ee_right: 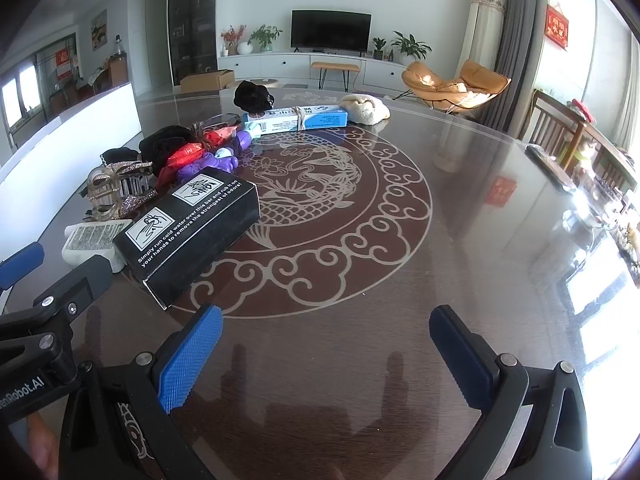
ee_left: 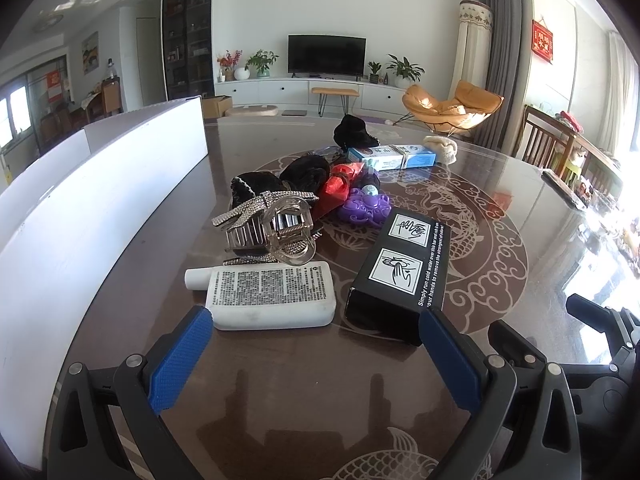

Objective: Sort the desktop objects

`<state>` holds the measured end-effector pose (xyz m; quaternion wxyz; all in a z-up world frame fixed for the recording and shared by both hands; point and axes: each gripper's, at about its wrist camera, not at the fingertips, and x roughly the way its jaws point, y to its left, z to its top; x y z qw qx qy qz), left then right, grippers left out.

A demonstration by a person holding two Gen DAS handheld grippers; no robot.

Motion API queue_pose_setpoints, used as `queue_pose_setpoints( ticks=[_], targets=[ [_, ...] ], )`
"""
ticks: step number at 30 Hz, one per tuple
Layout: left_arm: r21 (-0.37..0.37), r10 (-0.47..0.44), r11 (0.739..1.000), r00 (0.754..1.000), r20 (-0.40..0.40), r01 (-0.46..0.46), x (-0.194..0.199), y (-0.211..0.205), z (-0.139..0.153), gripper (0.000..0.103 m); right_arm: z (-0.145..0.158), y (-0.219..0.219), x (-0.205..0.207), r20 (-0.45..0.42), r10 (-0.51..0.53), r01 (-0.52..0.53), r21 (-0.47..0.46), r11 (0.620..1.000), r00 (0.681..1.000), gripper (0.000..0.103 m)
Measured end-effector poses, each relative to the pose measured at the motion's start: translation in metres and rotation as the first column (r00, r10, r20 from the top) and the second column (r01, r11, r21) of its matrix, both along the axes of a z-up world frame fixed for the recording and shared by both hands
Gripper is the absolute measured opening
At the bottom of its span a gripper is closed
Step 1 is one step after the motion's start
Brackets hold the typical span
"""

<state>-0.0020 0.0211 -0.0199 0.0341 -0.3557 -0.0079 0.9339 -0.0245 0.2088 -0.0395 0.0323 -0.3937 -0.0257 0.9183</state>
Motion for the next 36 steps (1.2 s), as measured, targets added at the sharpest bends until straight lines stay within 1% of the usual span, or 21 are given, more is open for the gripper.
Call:
queue_pose_setpoints(
  ticks=[10,13,17,19,23,26,28,31,33,36],
  targets=[
    [0.001,0.011,1.000,1.000,0.009,-0.011,0.003,-0.003,0.002,0.103,0.000,0.002,0.000,0.015,-0.003,0.003,-0.005,1.000,1.000,0.103],
    [-0.020,0.013,1.000,1.000,0.016,-0.013,0.005,-0.003,0.002,0.103,-0.001,0.004,-0.001,0.022,-0.009,0.009,-0.014,1.000,1.000,0.103],
    [-0.026,0.012,1.000,0.999,0.032,-0.011,0.008,-0.007,0.002,0.103,-0.005,0.010,-0.006,0.059,-0.038,0.039,-0.018,0.999,0.998,0.103],
    [-0.005,0.046,0.999,0.998,0.039,-0.046,0.008,-0.017,0.003,0.103,-0.008,0.014,-0.008,0.079,-0.056,0.058,-0.028,0.998,0.995,0.103],
    [0.096,0.132,0.986,0.989,0.071,-0.139,0.005,-0.047,0.002,0.103,-0.008,0.025,-0.007,0.080,-0.083,0.090,-0.079,0.993,0.993,0.103],
    [0.154,0.141,0.975,0.983,0.120,-0.159,0.001,-0.057,-0.005,0.103,-0.009,0.034,-0.008,0.091,-0.090,0.102,-0.129,0.986,0.992,0.103],
    [0.157,0.139,0.975,0.981,0.136,-0.160,0.000,-0.058,-0.008,0.103,-0.011,0.038,-0.009,0.102,-0.089,0.105,-0.164,0.981,0.991,0.103],
    [0.134,0.152,0.976,0.980,0.126,-0.169,0.001,-0.055,-0.008,0.103,-0.010,0.033,-0.009,0.099,-0.065,0.081,-0.168,0.982,0.993,0.103],
    [0.134,0.156,0.976,0.979,0.128,-0.173,0.002,-0.056,-0.008,0.103,-0.007,0.023,-0.012,0.087,-0.020,0.035,-0.175,0.984,0.996,0.103],
    [0.123,0.167,0.975,0.976,0.137,-0.184,0.001,-0.057,-0.011,0.103,0.009,0.002,-0.025,0.044,0.050,-0.041,-0.201,0.979,0.998,0.103]
  ],
)
